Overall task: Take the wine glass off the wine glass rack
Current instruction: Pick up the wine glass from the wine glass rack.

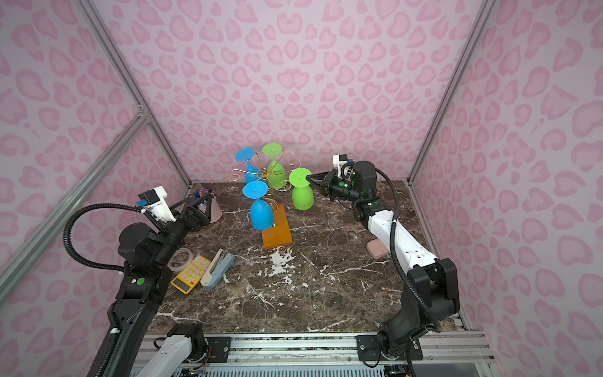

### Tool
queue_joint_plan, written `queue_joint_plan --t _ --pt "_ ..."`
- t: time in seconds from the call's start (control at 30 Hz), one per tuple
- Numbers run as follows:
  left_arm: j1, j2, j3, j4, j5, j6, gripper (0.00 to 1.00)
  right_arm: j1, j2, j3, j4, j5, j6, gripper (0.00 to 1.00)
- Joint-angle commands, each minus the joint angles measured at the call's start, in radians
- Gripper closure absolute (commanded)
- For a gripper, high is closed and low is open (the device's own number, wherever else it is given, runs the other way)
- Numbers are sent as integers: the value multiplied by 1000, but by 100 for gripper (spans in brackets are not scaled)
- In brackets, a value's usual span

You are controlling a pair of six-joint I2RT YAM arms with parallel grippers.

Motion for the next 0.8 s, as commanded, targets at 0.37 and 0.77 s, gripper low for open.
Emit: queue_joint_plan --t 0.37,0.77 --pt "1 2 127 -79 327 -103 2 -60 -65 -74 -61 -3 -203 100" --pt "-31 158 267 -68 695 -405 7 -69 -113 -84 -77 -131 -417 100"
